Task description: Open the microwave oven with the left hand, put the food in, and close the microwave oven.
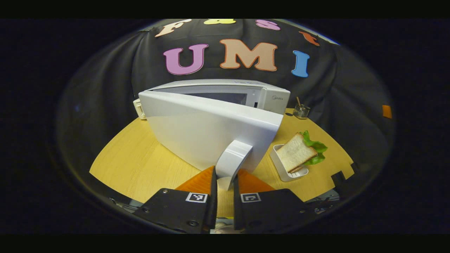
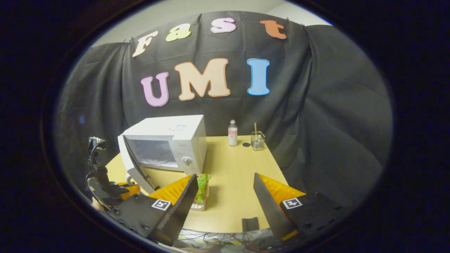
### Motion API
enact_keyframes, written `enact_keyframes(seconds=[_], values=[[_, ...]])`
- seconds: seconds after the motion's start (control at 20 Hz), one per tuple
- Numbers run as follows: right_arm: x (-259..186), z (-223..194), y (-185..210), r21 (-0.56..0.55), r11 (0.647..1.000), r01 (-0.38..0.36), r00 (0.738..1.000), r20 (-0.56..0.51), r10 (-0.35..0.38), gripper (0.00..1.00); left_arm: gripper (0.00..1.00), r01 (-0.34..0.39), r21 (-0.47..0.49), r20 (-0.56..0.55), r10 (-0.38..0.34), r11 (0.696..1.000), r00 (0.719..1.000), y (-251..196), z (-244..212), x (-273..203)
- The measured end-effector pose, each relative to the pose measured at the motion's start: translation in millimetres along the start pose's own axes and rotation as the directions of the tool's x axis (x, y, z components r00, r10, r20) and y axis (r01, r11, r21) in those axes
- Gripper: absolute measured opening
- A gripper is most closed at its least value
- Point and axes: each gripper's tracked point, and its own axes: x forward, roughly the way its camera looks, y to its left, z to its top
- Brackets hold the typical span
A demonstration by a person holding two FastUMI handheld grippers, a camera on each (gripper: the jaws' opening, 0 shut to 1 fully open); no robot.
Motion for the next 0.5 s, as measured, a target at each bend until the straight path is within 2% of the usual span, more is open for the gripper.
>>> enact_keyframes(seconds=[0.15, 0.2, 0.25, 0.3, 0.4, 0.45, 0.5], values=[[-19, -6, 14, 0.017, 0.999, 0.031, 1.000, -0.002, -0.031, 0.98, 0.25, 0.038, -0.054, -0.008, -0.039, 0.998, 0.999, 14, -10, -14], [-28, -7, 21, 0.030, 0.999, 0.036, 0.999, -0.002, -0.036, 0.95, 0.26, 0.060, -0.082, -0.012, -0.061, 0.995, 0.998, 18, -12, -20], [-36, -10, 30, 0.042, 0.998, 0.038, 0.999, -0.004, -0.038, 0.95, 0.33, 0.074, -0.108, -0.020, -0.076, 0.991, 0.997, 24, -16, -25], [-44, -14, 38, 0.052, 0.998, 0.039, 0.999, -0.009, -0.038, 0.95, 0.30, 0.079, -0.124, -0.025, -0.082, 0.989, 0.996, 33, -19, -30], [-58, -21, 55, 0.061, 0.997, 0.043, 0.999, -0.017, -0.042, 0.95, 0.40, 0.071, -0.122, -0.023, -0.074, 0.990, 0.997, 54, -24, -39], [-64, -26, 62, 0.062, 0.997, 0.050, 0.999, -0.026, -0.048, 0.95, 0.51, 0.070, -0.118, -0.021, -0.073, 0.991, 0.997, 62, -28, -44], [-72, -30, 69, 0.064, 0.997, 0.053, 0.998, -0.028, -0.051, 0.98, 0.49, 0.067, -0.119, -0.017, -0.070, 0.991, 0.997, 73, -30, -49]])
